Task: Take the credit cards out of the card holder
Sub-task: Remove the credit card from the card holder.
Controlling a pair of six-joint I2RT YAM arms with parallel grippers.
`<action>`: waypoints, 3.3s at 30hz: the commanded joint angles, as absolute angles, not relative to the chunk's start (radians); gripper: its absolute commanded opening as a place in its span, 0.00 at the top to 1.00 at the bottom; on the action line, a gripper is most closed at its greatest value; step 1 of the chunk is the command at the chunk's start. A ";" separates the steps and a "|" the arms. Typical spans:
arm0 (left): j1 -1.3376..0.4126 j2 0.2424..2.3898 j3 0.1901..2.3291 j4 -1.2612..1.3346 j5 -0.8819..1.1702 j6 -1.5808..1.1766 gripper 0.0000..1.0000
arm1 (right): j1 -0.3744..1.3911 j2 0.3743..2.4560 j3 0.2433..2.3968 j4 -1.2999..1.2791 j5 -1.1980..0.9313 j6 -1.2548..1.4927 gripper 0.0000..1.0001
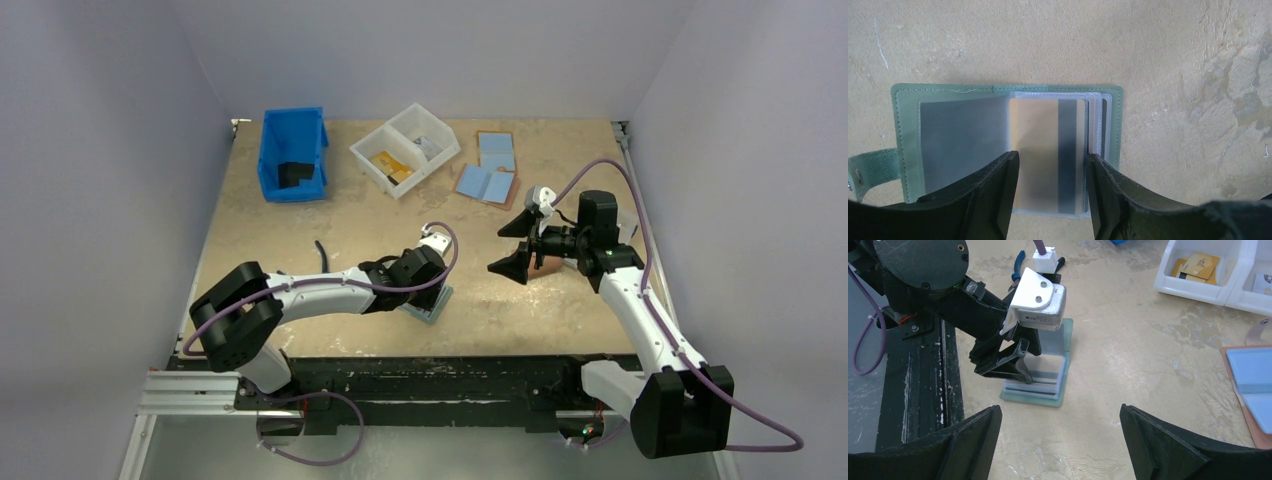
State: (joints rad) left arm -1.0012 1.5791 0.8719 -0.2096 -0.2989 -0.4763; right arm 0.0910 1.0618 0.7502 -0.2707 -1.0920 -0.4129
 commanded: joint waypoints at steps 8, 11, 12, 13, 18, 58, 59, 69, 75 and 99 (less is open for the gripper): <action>-0.992 1.598 0.862 -0.183 -0.271 -0.451 0.43 | 0.088 1.066 0.773 -0.269 -1.114 -0.430 0.01; -0.991 1.604 0.864 -0.187 -0.279 -0.451 0.42 | 0.088 1.066 0.773 -0.271 -1.115 -0.429 0.01; -0.990 1.606 0.863 -0.187 -0.279 -0.450 0.42 | 0.088 1.066 0.773 -0.271 -1.115 -0.429 0.01; -0.989 1.607 0.863 -0.188 -0.279 -0.450 0.42 | 0.087 1.066 0.773 -0.271 -1.115 -0.430 0.01; -0.982 1.606 0.859 -0.187 -0.283 -0.451 0.43 | 0.087 1.066 0.773 -0.272 -1.115 -0.431 0.01; -0.854 1.417 0.752 -0.151 -0.190 -0.474 0.54 | 0.088 1.078 0.783 -0.298 -1.127 -0.446 0.01; -0.851 1.416 0.751 -0.152 -0.188 -0.474 0.55 | 0.087 1.078 0.784 -0.300 -1.127 -0.447 0.01; -0.835 1.380 0.746 -0.161 -0.193 -0.480 0.63 | 0.087 1.082 0.784 -0.302 -1.129 -0.449 0.01; -0.831 1.377 0.744 -0.171 -0.211 -0.478 0.62 | 0.089 1.081 0.787 -0.304 -1.131 -0.449 0.01; -0.816 1.375 0.741 -0.225 -0.267 -0.486 0.76 | 0.088 1.082 0.786 -0.306 -1.132 -0.449 0.01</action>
State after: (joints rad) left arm -0.8257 1.3991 0.7525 -0.2199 -0.2440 -0.4786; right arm 0.0910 1.0821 0.7509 -0.3035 -1.0962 -0.4316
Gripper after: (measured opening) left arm 0.266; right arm 0.987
